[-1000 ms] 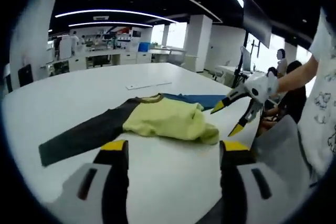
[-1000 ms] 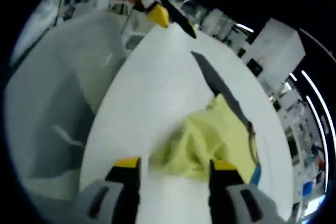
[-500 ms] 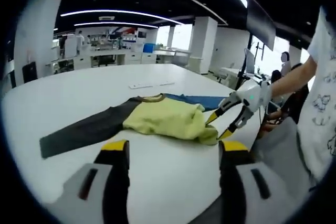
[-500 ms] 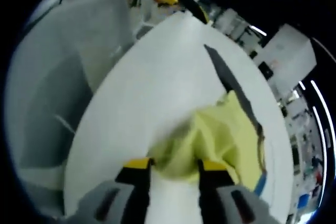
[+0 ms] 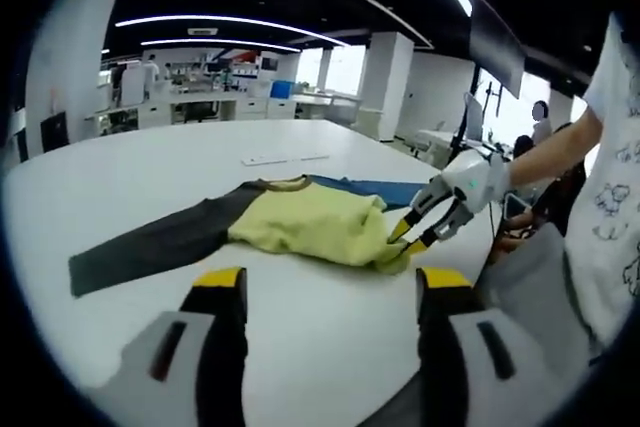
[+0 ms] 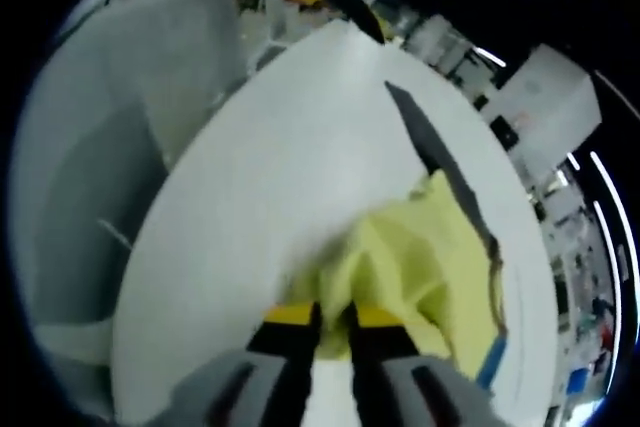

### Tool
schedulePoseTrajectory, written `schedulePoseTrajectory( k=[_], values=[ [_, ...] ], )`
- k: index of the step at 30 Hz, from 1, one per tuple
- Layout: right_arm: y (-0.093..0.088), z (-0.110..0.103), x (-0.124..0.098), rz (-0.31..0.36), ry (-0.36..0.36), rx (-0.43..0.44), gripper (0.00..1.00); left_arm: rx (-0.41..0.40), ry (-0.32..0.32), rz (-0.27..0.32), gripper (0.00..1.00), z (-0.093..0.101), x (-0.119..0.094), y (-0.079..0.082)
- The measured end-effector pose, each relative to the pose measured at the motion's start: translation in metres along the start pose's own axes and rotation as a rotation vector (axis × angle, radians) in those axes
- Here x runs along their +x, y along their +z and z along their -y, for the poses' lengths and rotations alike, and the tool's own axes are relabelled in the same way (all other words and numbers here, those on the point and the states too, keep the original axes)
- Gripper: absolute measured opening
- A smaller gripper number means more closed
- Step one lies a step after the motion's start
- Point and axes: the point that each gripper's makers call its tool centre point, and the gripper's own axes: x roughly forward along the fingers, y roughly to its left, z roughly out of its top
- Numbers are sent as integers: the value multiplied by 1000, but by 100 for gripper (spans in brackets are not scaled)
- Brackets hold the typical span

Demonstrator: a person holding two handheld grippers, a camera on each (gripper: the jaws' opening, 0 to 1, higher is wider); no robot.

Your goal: Fold the garment on the visible template until the final outline fits inside the template.

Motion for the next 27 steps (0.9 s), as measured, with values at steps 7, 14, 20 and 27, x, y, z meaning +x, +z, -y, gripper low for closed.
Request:
schedulePoseTrajectory(
  k=[7,14,20,27],
  values=[
    [7,10,-7,28,-4,68,0,-16,-19,17,65,3,6,2],
    [19,20,-20,59,27,139,0,-22,-28,17,65,5,9,0],
    [35,52,-33,117,41,262,0,-31,-33,12,64,7,10,-4],
    [49,111,-53,180,-21,379,0,-36,-40,5,64,9,12,-7]
  ],
)
